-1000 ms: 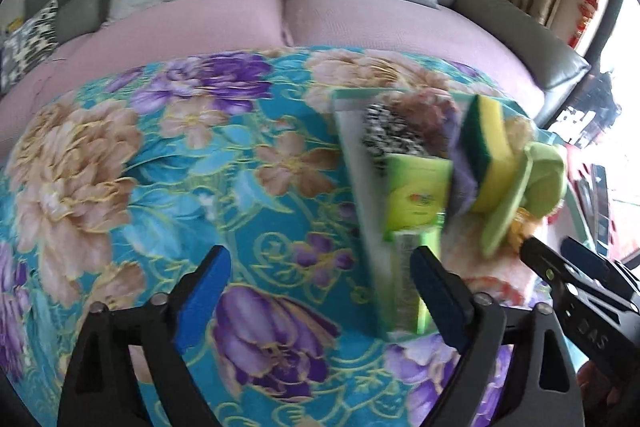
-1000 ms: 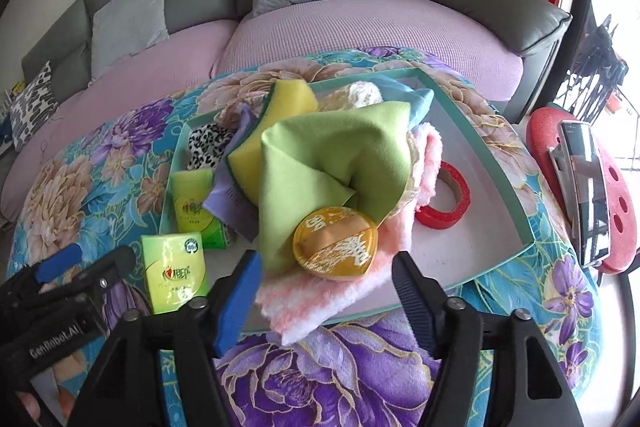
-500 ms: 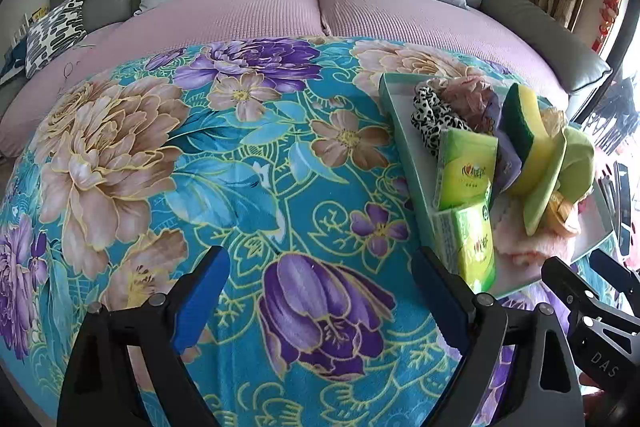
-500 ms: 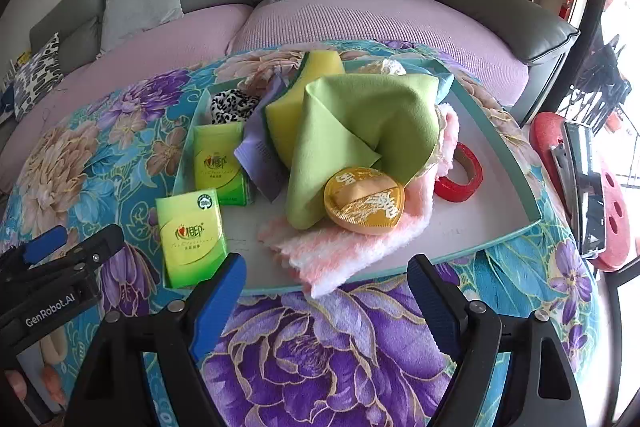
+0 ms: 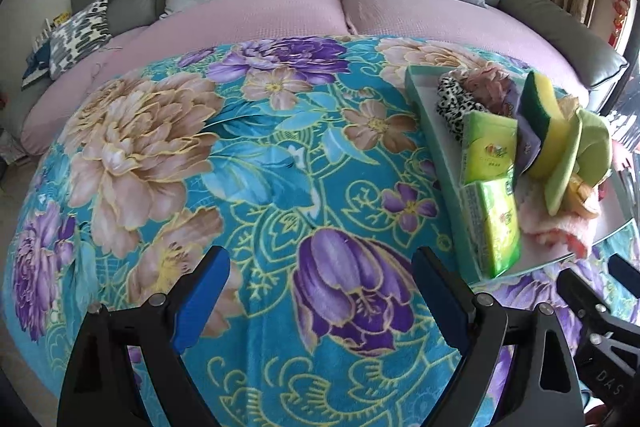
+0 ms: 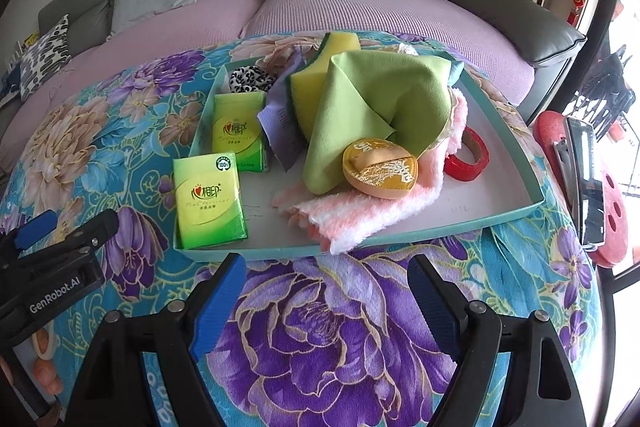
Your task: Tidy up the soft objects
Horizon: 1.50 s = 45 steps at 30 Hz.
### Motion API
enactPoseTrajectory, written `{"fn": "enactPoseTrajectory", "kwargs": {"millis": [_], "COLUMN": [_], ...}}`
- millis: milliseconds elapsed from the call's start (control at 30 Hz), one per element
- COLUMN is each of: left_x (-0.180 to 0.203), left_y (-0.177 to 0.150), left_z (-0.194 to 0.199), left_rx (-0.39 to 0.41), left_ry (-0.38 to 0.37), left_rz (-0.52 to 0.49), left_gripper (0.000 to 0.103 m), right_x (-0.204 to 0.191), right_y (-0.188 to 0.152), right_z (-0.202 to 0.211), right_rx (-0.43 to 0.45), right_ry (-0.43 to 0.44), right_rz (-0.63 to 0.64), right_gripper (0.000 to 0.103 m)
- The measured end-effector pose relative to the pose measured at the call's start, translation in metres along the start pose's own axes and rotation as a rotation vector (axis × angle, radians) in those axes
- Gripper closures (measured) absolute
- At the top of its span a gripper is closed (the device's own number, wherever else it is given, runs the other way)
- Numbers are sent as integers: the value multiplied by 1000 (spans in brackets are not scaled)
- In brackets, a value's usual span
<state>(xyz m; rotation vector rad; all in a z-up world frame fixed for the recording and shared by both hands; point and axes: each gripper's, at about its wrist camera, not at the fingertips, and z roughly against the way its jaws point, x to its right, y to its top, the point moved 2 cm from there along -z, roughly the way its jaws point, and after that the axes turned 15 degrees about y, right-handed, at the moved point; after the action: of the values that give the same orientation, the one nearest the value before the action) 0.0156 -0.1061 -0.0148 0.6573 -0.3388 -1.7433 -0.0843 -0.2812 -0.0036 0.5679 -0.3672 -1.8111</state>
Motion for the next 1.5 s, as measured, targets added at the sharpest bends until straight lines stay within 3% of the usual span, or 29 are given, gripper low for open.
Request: {"fn": "enactPoseTrajectory", "kwargs": {"millis": [367,1500], "left_x": [0,0], "left_y": [-20,-18], "left_z": [-2,-26], "left_rx": [-22,-52], "left_ry": [57,100], "left_rz": [-25,-32], "left_gripper": [10,10], "right_x": [2,7], "right_y": [-9,-9], "right_z": [0,-13], "right_rx": [-17,-37], "right_ry": [11,41], "right_rz": [-8,-8], "right_gripper": [18,18]}}
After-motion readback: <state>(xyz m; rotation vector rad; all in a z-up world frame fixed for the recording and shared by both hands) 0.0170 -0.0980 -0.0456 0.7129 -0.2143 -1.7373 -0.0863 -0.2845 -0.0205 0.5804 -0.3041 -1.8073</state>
